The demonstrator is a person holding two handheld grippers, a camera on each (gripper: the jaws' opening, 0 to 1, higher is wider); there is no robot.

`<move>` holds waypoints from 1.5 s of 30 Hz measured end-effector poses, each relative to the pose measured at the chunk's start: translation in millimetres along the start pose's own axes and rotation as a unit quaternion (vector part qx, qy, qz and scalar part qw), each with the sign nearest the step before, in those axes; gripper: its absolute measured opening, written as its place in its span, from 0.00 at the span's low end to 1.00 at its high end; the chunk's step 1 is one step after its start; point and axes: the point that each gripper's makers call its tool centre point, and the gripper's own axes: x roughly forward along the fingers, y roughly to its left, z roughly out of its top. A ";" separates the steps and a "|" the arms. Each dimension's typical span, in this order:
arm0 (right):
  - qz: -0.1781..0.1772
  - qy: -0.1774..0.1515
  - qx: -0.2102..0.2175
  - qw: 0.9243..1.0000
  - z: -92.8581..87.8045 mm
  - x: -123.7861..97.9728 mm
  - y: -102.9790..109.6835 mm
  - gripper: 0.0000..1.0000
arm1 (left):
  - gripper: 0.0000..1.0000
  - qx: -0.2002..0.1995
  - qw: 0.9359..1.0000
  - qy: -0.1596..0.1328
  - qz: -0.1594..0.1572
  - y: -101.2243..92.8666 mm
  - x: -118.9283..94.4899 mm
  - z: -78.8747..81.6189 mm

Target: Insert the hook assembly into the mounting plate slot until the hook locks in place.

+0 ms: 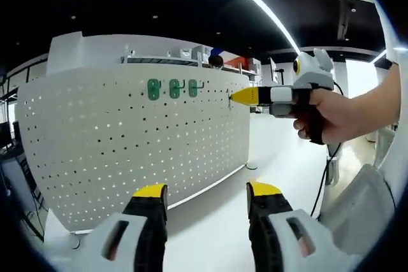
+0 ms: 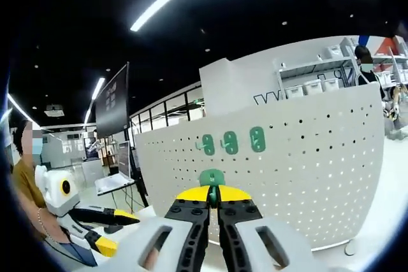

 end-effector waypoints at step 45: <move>-0.118 -0.044 -0.034 0.991 45.3 43.5 -87.4 0.00 | 0.54 0.001 0.999 -0.010 0.046 28.3 -18.8 3.6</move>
